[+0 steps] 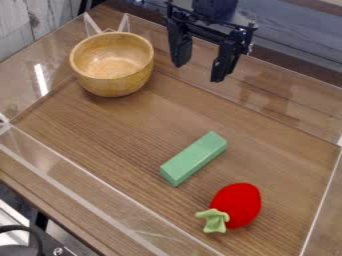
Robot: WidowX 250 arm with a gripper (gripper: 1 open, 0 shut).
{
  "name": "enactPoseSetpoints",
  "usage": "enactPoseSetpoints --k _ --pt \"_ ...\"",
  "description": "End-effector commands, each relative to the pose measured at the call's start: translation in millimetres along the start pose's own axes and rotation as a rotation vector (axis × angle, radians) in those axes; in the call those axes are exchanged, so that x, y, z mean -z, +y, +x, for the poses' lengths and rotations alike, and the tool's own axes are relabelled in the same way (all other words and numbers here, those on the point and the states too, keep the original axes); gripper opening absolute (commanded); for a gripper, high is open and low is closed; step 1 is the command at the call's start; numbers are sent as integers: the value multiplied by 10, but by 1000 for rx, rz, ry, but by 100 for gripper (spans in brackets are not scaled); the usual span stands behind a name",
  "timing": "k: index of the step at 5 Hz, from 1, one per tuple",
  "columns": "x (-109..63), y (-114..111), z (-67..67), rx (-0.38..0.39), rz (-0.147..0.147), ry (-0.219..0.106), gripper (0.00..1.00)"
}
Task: Put the green block in the brown bowl
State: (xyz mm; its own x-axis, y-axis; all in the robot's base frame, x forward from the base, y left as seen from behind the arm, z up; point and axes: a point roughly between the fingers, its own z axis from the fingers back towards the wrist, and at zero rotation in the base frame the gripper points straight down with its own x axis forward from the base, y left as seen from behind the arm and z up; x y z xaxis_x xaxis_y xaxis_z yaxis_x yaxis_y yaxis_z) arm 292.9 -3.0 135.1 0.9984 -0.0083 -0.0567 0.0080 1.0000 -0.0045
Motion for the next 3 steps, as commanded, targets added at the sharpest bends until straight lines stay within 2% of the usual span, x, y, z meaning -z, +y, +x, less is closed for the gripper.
enactPoseSetpoints --k 1,2,3 --pt "90 -23 -75 94 5 26 100" --pt "243 -87 -268 313 -2 50 100" --pt "432 -107 -418 481 1 64 100"
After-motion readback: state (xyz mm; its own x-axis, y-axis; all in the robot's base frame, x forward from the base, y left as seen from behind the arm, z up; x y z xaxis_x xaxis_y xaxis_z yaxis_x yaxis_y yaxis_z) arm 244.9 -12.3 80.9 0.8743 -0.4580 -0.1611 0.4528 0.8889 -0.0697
